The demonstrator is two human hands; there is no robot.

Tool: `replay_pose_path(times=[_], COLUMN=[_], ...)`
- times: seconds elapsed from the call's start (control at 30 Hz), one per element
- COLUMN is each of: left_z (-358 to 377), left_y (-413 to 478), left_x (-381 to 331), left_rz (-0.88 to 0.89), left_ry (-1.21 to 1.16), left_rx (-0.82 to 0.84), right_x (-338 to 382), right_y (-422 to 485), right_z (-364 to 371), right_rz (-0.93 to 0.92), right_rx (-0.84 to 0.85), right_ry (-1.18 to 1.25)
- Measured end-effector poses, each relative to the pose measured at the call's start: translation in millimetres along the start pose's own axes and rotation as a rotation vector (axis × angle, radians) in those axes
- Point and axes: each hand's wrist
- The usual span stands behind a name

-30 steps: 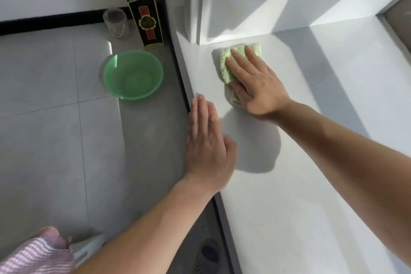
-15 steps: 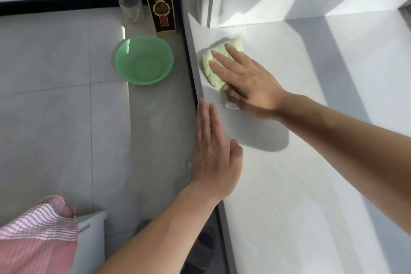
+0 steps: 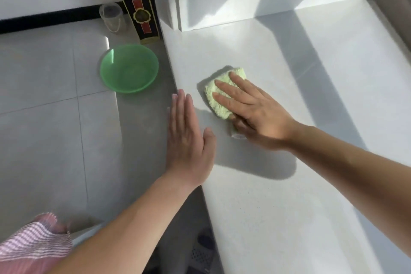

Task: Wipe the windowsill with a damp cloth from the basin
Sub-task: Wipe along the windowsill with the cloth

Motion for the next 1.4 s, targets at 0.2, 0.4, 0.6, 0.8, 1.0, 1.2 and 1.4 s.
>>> replay_pose_path(times=[0.2,0.4,0.6,0.8,1.0,1.2,1.4], left_z=[-9.8,3.2,50.9,114.5,135.3,140.9,141.6], left_y=[62.8,103.6,148.3,198.2,210.7,213.1,213.5], left_x=[-26.2,-48.7,-99.6,-157.8,-159.1,-159.3,-156.8], left_rz=[0.198,0.288,0.535,0.811,0.867,0.894,0.938], left_ry=[0.242,0.341,0.413,0.584,0.745,0.758,0.771], left_rx=[0.2,0.324,0.527,0.678,0.666,0.633,0.606], right_x=[-38.8,-35.0,-133.1,-171.1,-140.0,-183.9,-145.4], right_y=[27.5,-54.4,-100.9,-99.8,-199.9,-114.7,-192.3], right_z=[-15.6,-10.4,-43.8,-51.9,-34.2,-50.0,-35.5], right_rz=[0.739,0.608,1.295,1.233,1.665,1.657,1.795], right_rx=[-0.191,-0.145,-0.306,-0.263,-0.417,-0.421,-0.516], right_ry=[0.096,0.102,0.141,0.081,0.089,0.082,0.123])
Point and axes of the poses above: each hand's wrist, its own y-axis towards the middle knuckle, its own z-axis out of the palm, x = y × z, and after that the axes turned 3 degrees about x, right-handed
